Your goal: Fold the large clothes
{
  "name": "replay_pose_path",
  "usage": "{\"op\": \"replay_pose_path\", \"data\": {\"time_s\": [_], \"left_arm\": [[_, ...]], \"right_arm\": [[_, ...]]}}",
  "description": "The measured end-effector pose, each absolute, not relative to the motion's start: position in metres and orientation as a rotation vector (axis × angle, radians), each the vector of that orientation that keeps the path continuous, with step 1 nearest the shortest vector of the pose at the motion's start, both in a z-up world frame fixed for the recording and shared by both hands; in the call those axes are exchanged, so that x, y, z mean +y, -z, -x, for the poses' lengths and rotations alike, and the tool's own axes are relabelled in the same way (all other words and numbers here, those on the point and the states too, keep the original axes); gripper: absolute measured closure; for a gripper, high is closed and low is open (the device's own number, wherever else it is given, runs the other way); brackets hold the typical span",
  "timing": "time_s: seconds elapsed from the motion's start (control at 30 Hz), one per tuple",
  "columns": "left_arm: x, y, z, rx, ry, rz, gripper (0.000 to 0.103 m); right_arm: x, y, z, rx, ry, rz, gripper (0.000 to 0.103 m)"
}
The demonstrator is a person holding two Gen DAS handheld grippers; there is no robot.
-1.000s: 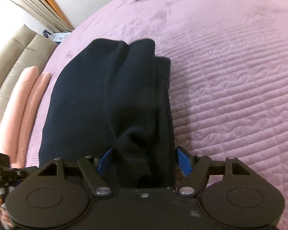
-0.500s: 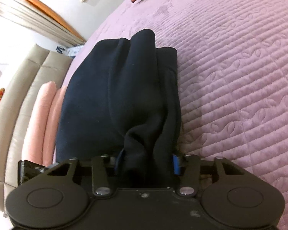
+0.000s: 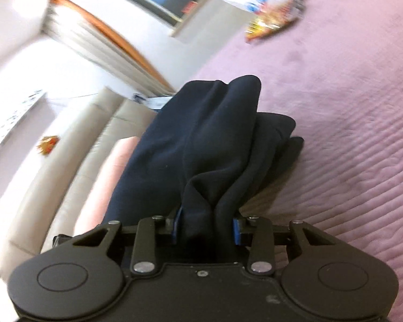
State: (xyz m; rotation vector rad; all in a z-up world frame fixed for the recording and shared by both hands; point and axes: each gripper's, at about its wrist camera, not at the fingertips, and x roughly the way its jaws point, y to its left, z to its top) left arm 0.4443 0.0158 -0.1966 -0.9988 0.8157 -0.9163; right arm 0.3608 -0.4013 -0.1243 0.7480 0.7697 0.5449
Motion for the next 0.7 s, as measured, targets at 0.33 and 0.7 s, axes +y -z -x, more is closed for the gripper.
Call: {"op": "replay_pose_path", "data": {"time_s": [0.33,0.7], "left_arm": [[0.091,0.167,-0.319,0.654,0.924,1.033,0.045],[0.144,0.257,-0.225,0.800,0.671,1.049,0.042]], "right_arm": [[-0.330,0.065,-0.243,0.666,-0.643,-0.604,0.059],[-0.276,0.147,-0.172,0.894,-0.494,-0.628,0.059]]}}
